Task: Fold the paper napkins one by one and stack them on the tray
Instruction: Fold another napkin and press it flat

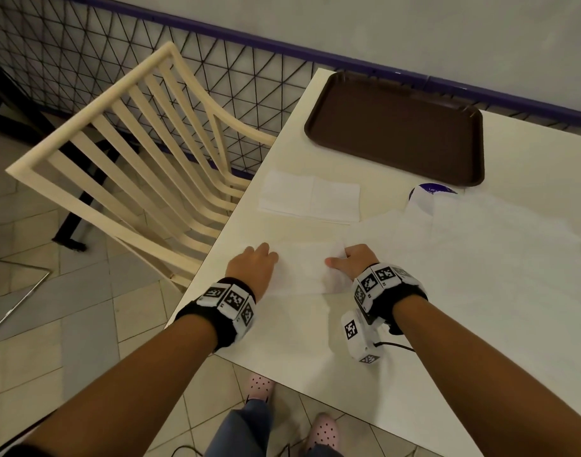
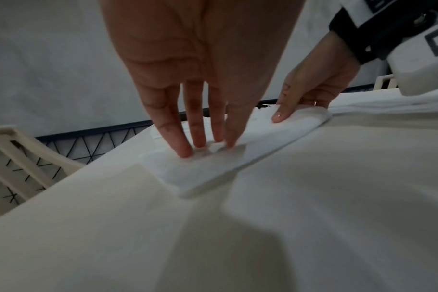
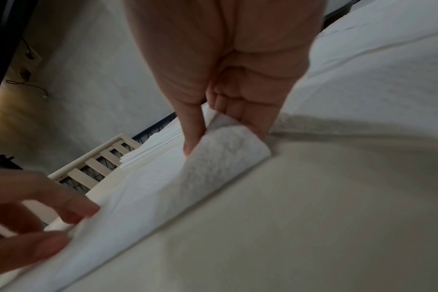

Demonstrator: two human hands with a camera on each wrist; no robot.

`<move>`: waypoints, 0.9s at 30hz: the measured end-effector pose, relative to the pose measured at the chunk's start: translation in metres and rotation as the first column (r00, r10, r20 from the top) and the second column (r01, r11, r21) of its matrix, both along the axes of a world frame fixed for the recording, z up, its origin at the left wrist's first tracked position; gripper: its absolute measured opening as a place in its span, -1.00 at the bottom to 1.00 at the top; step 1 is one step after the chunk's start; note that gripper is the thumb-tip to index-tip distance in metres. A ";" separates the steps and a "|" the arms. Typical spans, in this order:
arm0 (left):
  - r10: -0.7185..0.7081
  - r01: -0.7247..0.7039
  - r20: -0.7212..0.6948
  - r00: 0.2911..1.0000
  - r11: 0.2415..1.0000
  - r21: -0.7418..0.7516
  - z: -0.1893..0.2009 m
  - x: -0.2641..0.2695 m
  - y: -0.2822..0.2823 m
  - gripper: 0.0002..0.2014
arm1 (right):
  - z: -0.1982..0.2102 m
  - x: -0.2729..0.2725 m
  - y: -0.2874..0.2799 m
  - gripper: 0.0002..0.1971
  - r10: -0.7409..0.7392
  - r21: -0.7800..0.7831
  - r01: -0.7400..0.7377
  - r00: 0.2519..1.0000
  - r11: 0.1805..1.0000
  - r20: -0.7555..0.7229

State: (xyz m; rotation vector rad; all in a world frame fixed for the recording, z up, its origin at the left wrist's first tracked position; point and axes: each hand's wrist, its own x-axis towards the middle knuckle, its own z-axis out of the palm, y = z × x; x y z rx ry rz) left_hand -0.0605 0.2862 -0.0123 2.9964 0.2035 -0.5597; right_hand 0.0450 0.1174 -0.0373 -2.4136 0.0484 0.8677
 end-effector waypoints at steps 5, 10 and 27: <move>0.088 -0.088 -0.051 0.995 0.996 0.010 -0.003 -0.010 -0.016 -0.38 | 0.002 0.000 0.001 -0.51 0.002 -0.016 -0.001 1.000 1.000 0.010; 0.115 -0.114 -0.011 0.993 0.992 0.062 -0.006 -0.015 -0.022 -0.36 | 0.002 -0.004 -0.001 -0.58 0.007 -0.026 -0.006 0.999 1.000 0.033; 0.154 -0.157 0.047 0.987 0.984 0.077 -0.012 -0.021 -0.030 -0.36 | 0.002 -0.114 -0.006 -0.48 0.830 -0.371 -0.747 0.537 0.551 0.152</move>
